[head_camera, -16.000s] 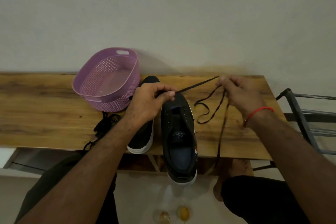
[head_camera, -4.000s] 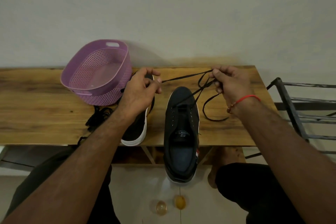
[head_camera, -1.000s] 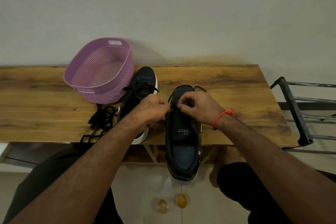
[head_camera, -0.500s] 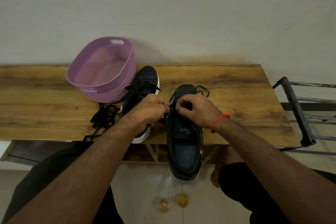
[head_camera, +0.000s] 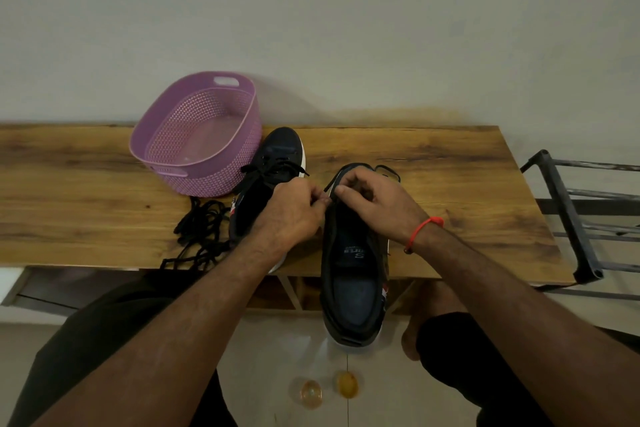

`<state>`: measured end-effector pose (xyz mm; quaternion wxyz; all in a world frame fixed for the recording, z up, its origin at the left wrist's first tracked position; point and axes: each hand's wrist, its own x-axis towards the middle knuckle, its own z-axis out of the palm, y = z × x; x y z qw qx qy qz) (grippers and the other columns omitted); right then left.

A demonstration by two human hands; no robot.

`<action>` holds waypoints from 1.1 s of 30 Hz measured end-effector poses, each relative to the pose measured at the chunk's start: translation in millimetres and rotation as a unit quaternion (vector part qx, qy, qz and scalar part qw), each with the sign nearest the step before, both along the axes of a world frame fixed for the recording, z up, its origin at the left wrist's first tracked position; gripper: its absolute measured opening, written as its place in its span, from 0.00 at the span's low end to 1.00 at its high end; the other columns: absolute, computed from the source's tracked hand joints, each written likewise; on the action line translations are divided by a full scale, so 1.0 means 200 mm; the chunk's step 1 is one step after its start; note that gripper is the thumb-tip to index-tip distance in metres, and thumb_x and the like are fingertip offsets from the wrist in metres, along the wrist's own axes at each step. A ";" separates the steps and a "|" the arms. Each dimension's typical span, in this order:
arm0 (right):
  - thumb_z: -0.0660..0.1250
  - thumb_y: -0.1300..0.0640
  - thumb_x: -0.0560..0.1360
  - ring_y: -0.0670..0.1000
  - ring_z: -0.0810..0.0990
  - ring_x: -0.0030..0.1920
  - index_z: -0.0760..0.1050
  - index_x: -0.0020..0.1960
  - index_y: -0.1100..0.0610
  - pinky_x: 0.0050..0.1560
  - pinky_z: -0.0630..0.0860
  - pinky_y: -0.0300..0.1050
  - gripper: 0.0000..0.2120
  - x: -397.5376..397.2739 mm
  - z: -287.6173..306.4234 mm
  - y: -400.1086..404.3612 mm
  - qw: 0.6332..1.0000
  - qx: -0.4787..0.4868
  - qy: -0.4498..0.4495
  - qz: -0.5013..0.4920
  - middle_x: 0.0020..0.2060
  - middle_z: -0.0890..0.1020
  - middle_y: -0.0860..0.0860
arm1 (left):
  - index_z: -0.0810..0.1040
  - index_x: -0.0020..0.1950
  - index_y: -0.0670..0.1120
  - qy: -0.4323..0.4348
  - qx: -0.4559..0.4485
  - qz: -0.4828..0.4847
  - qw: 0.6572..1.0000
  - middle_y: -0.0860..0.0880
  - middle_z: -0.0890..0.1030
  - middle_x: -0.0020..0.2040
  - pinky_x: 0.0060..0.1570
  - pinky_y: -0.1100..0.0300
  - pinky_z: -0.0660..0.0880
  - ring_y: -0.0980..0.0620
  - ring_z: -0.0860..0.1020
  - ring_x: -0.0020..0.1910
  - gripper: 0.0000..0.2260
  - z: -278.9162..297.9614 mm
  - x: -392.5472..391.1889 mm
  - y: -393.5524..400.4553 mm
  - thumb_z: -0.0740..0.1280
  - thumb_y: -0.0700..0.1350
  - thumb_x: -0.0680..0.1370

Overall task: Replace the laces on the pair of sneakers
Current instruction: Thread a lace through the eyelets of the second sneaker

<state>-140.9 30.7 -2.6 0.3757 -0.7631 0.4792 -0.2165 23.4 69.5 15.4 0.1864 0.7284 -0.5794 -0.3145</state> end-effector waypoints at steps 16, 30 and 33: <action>0.60 0.38 0.79 0.53 0.70 0.64 0.75 0.61 0.44 0.66 0.64 0.60 0.16 0.03 0.02 0.02 0.983 -0.024 0.178 0.038 0.51 0.76 0.42 | 0.74 0.59 0.49 0.375 -0.047 0.160 0.912 0.50 0.81 0.47 0.24 0.64 0.68 0.53 0.85 0.42 0.09 0.07 0.04 -0.06 0.56 0.48 0.87; 0.62 0.42 0.79 0.55 0.61 0.69 0.75 0.63 0.38 0.63 0.59 0.57 0.13 0.00 0.03 0.00 0.974 -0.028 0.220 0.045 0.63 0.76 0.47 | 0.83 0.55 0.55 -0.202 0.057 -0.154 0.965 0.54 0.80 0.51 0.48 0.52 0.78 0.54 0.78 0.50 0.10 0.06 0.08 -0.02 0.68 0.59 0.79; 0.63 0.42 0.78 0.56 0.61 0.69 0.74 0.63 0.39 0.63 0.59 0.58 0.14 0.01 0.03 0.00 0.975 -0.027 0.218 0.041 0.63 0.76 0.47 | 0.83 0.54 0.53 -0.107 -0.110 -0.048 0.987 0.54 0.77 0.48 0.44 0.57 0.74 0.56 0.77 0.48 0.09 0.06 0.09 -0.04 0.67 0.55 0.81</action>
